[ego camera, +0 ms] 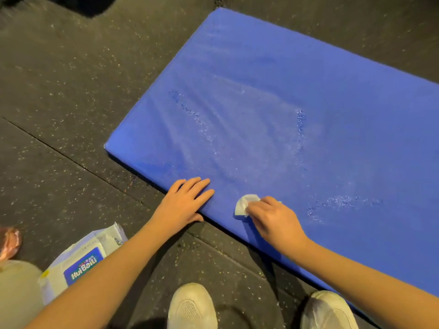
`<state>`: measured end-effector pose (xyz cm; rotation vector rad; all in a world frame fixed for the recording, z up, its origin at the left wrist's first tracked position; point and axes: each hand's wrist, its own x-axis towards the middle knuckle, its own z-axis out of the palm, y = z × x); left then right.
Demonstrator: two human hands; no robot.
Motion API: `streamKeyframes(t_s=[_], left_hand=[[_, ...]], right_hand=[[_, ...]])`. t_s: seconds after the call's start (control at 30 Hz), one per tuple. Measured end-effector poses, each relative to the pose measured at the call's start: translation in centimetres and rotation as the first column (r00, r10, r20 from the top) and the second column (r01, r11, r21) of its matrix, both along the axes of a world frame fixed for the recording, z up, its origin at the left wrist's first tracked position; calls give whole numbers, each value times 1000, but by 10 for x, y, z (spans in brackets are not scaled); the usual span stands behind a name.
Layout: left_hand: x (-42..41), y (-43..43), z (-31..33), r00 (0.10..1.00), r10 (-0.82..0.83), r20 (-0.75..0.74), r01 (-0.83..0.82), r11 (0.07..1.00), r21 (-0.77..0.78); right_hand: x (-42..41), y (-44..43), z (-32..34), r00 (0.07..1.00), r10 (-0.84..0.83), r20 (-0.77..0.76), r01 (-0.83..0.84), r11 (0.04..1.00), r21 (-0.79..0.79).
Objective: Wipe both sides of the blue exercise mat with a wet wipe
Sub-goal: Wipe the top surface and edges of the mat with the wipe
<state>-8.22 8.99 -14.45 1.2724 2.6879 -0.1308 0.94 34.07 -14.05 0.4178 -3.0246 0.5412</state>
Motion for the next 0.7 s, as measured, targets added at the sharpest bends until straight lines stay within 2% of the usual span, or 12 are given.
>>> streamKeyframes(t_s=[0.17,0.33,0.4,0.47,0.57,0.7], left_hand=[[-5,5,4,991,-110,-78,106,993,-54],[-6,2,10,961,-235,-149,215,967,-136],[-9,3,17,953,-257,-161,233,960,-155],[-10,5,27,936,-290,-201,261,952,-161],[-10,9,40,902,-324,-286,296,945,-137],[-12,18,62,876,-331,-352,316,944,-101]], right_hand=[[8,-4,-5,997,-64,33,66,995,-71],[14,-5,6,993,-101,58,105,992,-67],[20,-2,17,985,-120,125,134,985,-113],[36,-3,26,980,-82,179,97,993,-72],[54,-4,31,975,-59,216,29,990,136],[61,-4,38,951,-229,207,184,959,217]])
